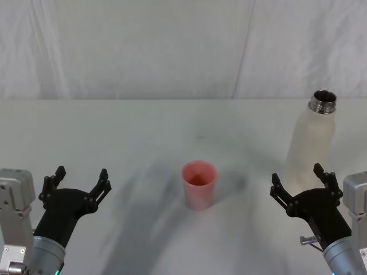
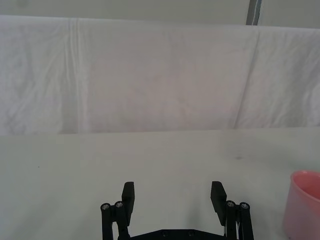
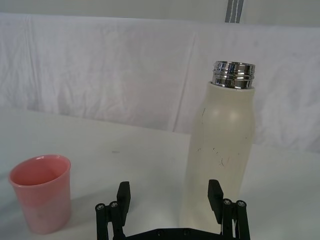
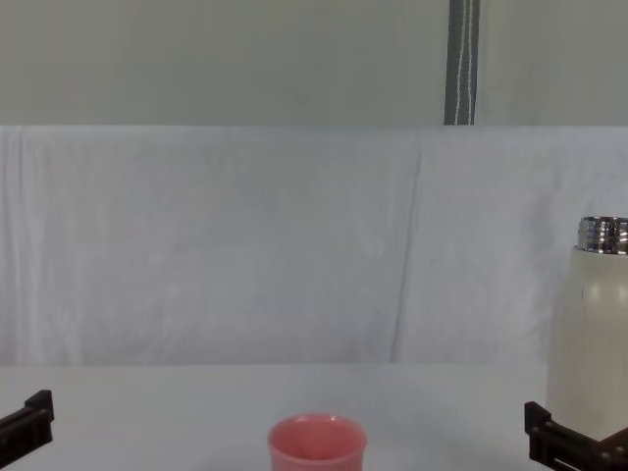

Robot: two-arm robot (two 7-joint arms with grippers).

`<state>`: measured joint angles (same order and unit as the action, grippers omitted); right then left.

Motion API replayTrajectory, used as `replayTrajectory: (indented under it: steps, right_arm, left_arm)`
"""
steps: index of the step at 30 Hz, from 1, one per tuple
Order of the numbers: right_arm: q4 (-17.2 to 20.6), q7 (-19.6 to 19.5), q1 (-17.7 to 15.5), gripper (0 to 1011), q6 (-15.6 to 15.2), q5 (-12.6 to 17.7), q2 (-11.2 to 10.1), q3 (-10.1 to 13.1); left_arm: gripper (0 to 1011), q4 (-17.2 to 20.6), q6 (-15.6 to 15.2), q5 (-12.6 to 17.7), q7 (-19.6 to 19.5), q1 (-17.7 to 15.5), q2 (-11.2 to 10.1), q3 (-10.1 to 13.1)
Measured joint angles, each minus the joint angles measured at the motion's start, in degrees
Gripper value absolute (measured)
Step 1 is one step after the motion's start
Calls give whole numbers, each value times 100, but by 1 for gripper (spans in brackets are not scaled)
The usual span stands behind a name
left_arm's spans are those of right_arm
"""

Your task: Grasp the thermos with one hand and pour water into the cup lid.

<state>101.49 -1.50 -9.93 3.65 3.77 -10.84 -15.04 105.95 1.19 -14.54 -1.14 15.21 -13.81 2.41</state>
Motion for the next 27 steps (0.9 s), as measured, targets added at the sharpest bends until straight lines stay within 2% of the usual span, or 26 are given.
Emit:
replayTrajectory:
  steps: [27]
  right_arm:
    - [0,0,0,1001,0,0,0,0]
  left_arm:
    - [1001,0,0,0,0,0,0,0]
